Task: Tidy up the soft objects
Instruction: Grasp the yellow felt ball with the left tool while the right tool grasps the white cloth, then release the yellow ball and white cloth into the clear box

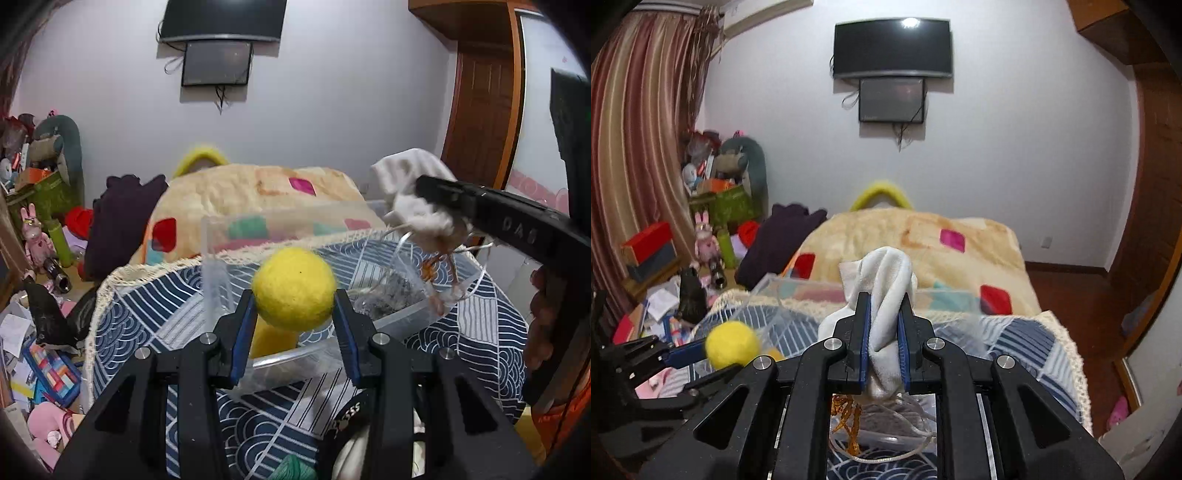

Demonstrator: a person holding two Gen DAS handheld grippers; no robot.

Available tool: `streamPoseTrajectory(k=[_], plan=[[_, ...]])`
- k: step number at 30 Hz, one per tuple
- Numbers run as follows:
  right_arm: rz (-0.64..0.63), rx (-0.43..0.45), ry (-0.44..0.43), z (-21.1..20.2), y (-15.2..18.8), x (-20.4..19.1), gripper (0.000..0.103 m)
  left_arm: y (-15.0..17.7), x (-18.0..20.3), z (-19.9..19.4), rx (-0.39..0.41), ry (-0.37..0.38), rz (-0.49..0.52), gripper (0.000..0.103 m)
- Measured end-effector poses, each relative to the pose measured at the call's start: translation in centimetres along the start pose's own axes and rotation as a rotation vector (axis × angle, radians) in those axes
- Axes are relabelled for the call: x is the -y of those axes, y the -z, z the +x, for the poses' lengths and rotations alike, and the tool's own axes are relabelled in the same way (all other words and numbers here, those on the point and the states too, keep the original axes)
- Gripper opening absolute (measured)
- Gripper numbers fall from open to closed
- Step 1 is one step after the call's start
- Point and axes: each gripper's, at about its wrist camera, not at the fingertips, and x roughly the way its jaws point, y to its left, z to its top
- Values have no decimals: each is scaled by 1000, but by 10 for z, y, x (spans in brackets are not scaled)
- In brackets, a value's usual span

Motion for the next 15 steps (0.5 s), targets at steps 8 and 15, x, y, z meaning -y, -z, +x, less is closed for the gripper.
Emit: streamPoseTrajectory(k=[8, 15], plan=[[-27, -123, -49, 29, 14, -7, 12, 1, 3, 24, -44, 13, -13, 41], [-46, -221, -89, 39, 25, -7, 15, -3, -1, 31, -68, 25, -33, 45]])
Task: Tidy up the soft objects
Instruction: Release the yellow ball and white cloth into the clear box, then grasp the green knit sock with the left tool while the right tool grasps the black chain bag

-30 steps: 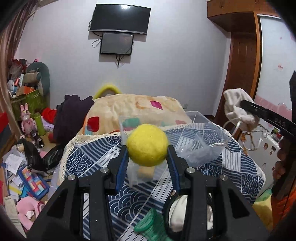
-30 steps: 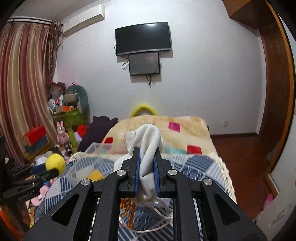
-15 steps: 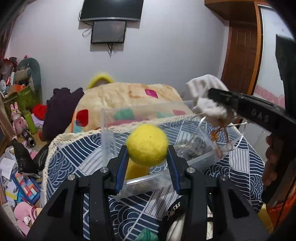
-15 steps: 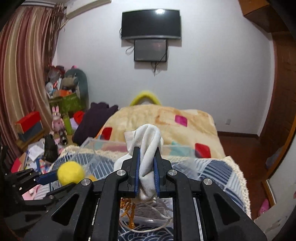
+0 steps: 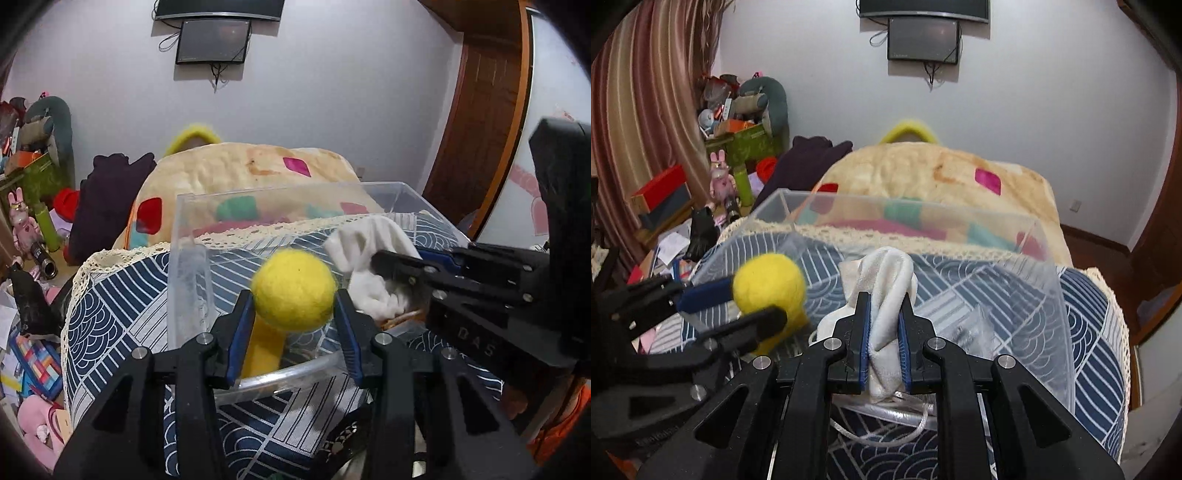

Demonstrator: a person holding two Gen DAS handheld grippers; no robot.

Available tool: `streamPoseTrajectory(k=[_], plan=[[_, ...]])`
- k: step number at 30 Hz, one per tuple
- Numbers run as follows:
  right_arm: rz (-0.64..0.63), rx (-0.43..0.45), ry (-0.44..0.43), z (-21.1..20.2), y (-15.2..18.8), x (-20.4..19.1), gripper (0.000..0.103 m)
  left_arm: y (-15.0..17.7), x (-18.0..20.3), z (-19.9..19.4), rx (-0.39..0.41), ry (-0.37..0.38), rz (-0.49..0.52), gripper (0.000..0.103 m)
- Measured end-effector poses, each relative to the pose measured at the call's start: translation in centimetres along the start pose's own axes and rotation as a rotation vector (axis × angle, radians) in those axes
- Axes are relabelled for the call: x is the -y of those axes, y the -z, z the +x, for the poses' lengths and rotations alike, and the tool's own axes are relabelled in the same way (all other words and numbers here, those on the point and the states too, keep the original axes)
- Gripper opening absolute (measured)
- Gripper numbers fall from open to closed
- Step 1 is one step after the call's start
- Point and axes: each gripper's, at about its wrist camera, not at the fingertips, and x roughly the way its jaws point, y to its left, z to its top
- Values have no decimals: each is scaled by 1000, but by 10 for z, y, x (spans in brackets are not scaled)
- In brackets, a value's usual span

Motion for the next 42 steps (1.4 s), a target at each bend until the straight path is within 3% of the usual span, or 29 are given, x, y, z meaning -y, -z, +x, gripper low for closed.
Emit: streamPoseTrajectory(k=[4, 7, 13, 16, 21, 24, 27, 37, 42], plan=[[15, -4, -16, -6, 2, 6, 19, 1, 1, -3, -1, -7, 7, 55], [16, 2, -24, -14, 5, 9, 25, 2, 5, -10, 6, -5, 27, 56], [9, 68, -18, -38, 6, 9, 48, 3, 14, -33, 48, -26, 68, 58], [3, 121, -20, -60, 8, 7, 58, 3, 14, -50, 81, -32, 67, 65], [-17, 195, -35, -91, 20, 0, 85, 10, 14, -84, 146, -49, 67, 79], [-37, 207, -50, -102, 31, -6, 88, 20, 14, -100, 181, -99, 84, 91], [-50, 204, -63, -105, 44, -11, 97, 36, 13, -114, 188, -114, 89, 95], [-106, 120, -153, -90, 87, -39, 101, 97, -1, -109, 81, -177, 86, 96], [-127, 85, -209, -81, 104, -52, 101, 115, -8, -111, 68, -207, 64, 96]])
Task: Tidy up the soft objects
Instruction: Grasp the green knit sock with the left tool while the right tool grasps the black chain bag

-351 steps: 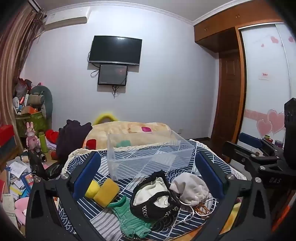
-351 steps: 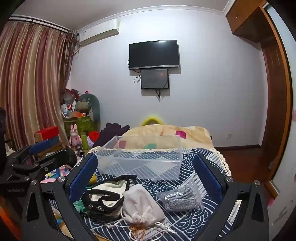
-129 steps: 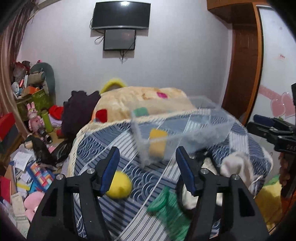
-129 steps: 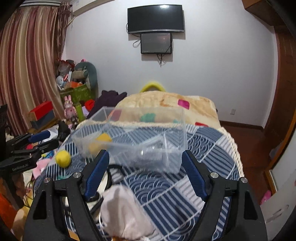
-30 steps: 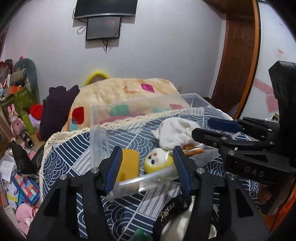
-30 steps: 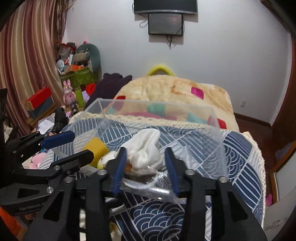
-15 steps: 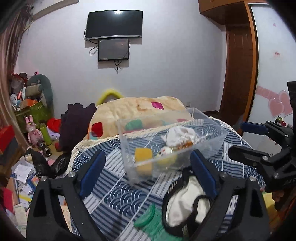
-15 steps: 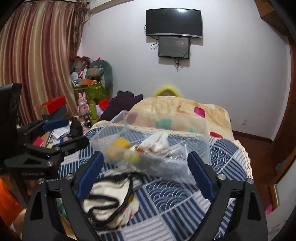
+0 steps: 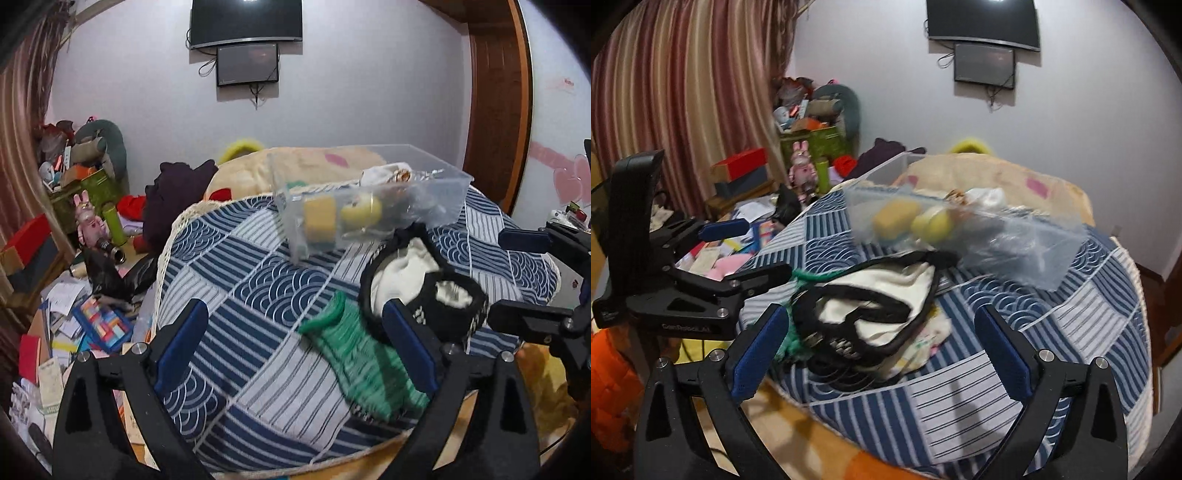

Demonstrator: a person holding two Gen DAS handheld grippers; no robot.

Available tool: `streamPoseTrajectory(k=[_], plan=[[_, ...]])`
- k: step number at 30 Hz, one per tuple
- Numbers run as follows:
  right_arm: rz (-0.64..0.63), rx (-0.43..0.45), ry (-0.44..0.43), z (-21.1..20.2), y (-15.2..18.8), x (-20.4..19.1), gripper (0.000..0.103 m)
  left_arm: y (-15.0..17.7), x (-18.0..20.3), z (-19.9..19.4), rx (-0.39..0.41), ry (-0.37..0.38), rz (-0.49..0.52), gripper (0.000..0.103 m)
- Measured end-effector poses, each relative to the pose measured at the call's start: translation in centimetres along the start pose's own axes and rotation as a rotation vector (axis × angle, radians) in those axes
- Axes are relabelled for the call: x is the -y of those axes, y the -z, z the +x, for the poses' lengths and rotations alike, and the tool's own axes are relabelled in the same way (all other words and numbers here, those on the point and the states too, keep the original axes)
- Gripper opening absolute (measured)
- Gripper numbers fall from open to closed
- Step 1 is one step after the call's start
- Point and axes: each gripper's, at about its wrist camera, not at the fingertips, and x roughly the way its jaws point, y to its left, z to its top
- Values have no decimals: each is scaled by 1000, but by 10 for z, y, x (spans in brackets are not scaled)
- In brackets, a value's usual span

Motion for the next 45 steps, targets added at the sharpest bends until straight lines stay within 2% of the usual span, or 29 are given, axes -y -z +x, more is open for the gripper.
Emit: streamPoseTrajectory(k=[4, 8, 10, 12, 13, 15, 16, 20, 21, 22, 26, 28, 30, 32, 39, 45], plan=[[-5, -33, -7, 13, 3, -6, 101, 11, 1, -1, -10, 12, -9, 96], [18, -53, 44, 26, 3, -2, 100, 16, 2, 1, -28, 33, -36, 96], [43, -45, 50, 25, 4, 1, 94, 17, 2, 1, -31, 42, -41, 96], [64, -45, 44, 25, 3, 7, 75, 17, 4, 1, -33, 53, -42, 96], [74, -51, 35, 26, 3, 9, 70, 16, 5, 2, -34, 61, -43, 96], [92, -66, 6, 29, 4, 12, 50, 17, 9, 4, -40, 80, -43, 96], [95, -76, -8, 31, 5, 12, 47, 17, 11, 6, -44, 88, -41, 96], [80, -63, 29, 28, 8, 6, 27, 18, 21, 13, -66, 126, -33, 96], [86, -57, 30, 26, 8, 7, 25, 18, 23, 15, -70, 134, -35, 95], [99, -45, 29, 23, 7, 9, 24, 18, 25, 16, -73, 145, -39, 93], [136, -11, 45, 12, 5, 18, 19, 18, 33, 24, -93, 179, -15, 72], [153, 9, 56, 6, 4, 23, 19, 19, 35, 26, -100, 198, -6, 60], [169, 29, 66, 0, 3, 28, 19, 19, 38, 26, -101, 214, 4, 43], [183, 47, 75, -6, 1, 32, 18, 18, 39, 25, -101, 229, 8, 33], [213, 104, 105, -29, -4, 42, 18, 6, 31, 16, -54, 209, -11, 14], [231, 151, 124, -45, -10, 51, 18, -13, 21, 8, 2, 189, -29, 13]])
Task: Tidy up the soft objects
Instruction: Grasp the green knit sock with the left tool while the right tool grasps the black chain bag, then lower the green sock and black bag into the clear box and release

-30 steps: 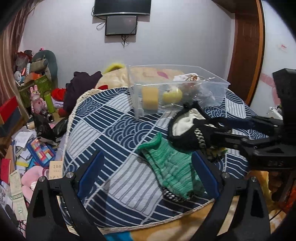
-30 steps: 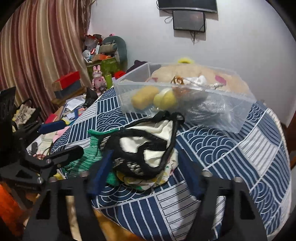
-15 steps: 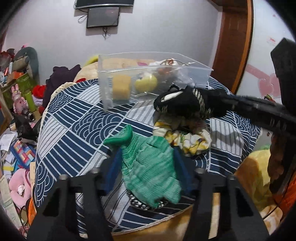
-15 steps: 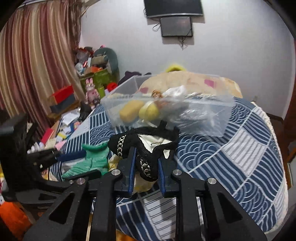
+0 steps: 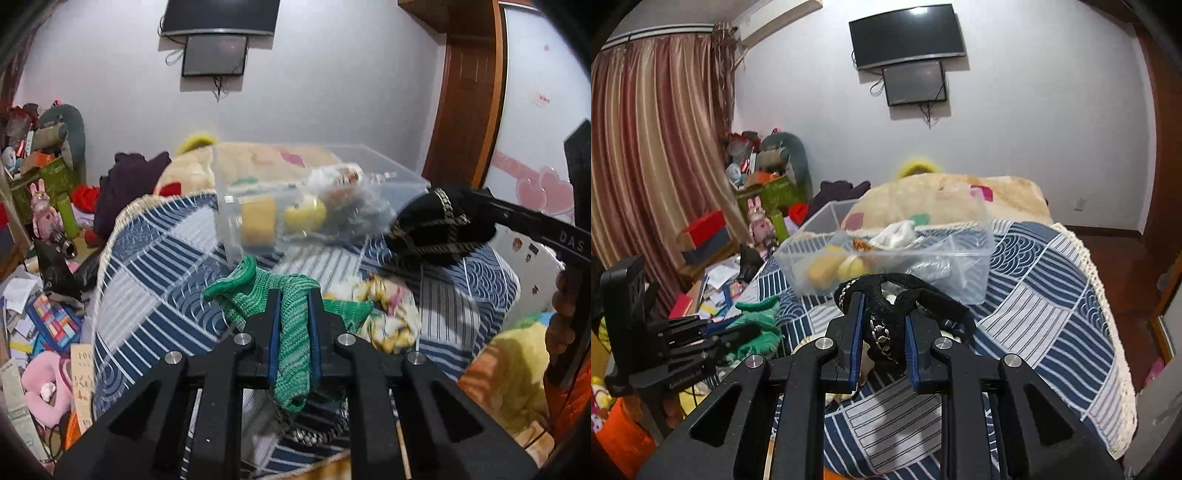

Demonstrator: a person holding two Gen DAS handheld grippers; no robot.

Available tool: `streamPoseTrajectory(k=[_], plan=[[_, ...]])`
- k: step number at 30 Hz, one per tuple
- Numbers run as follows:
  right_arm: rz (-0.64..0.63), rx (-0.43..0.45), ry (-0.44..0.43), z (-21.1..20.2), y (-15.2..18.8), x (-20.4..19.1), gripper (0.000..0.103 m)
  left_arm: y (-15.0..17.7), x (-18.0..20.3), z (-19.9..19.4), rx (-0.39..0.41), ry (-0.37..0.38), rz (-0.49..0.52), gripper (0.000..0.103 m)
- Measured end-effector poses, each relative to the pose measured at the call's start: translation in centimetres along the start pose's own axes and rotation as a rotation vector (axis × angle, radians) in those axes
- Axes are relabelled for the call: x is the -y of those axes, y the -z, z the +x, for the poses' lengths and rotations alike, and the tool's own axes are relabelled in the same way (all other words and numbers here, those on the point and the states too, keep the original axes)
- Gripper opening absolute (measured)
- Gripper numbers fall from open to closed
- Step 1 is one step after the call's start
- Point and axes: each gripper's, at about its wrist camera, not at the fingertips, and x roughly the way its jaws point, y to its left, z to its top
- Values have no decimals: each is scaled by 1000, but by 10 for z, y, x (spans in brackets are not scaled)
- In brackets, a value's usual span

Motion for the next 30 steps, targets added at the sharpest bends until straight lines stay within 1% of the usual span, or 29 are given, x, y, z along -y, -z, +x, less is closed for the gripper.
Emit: streamPoseTrajectory(k=[5, 7, 11, 18, 24, 26, 28, 30], plan=[[4, 40, 13, -7, -12, 6, 17, -23, 1, -6, 61, 0, 8, 13], [-4, 62, 18, -10, -18, 6, 17, -33, 3, -8, 79, -23, 26, 13], [-25, 121, 26, -17, -38, 3, 17, -52, 4, -15, 130, -33, 28, 13], [-57, 199, 48, -15, -69, -1, 16, -75, 5, -12, 183, -38, 36, 13], [-38, 189, 47, 7, -86, 2, 16, -89, -1, 6, 197, -22, 13, 13], [-38, 178, 45, 18, -88, 3, 16, -91, -4, 17, 183, -14, -5, 13], [-40, 155, 31, 29, -88, 3, 16, -91, -3, 29, 168, -22, -10, 13], [-41, 130, 36, 39, -85, 6, 16, -90, -3, 42, 148, -28, -15, 13]])
